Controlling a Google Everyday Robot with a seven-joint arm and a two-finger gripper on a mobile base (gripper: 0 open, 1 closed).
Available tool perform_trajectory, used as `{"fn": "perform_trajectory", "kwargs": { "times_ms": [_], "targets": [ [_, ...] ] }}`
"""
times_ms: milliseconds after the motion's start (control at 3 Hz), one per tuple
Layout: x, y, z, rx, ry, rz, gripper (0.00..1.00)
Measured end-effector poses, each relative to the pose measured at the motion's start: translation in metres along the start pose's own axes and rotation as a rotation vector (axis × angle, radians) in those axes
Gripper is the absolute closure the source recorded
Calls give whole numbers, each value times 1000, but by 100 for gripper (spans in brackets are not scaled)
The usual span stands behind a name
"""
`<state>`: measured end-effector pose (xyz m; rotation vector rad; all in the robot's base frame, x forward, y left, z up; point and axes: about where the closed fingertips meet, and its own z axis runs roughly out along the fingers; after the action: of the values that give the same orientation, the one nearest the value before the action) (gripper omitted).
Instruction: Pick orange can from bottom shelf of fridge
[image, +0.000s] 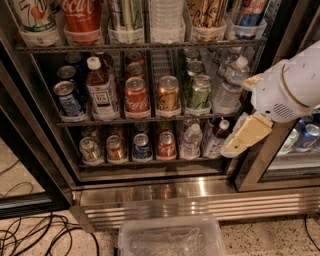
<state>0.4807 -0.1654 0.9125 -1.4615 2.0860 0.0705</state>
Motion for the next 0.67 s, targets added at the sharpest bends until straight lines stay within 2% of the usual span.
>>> {"fn": "perform_trajectory", "kwargs": {
  "times_ms": [333,667],
  "targets": [
    [-12,1,14,29,-52,13,0],
    [-44,42,61,0,-158,62,0]
  ]
}}
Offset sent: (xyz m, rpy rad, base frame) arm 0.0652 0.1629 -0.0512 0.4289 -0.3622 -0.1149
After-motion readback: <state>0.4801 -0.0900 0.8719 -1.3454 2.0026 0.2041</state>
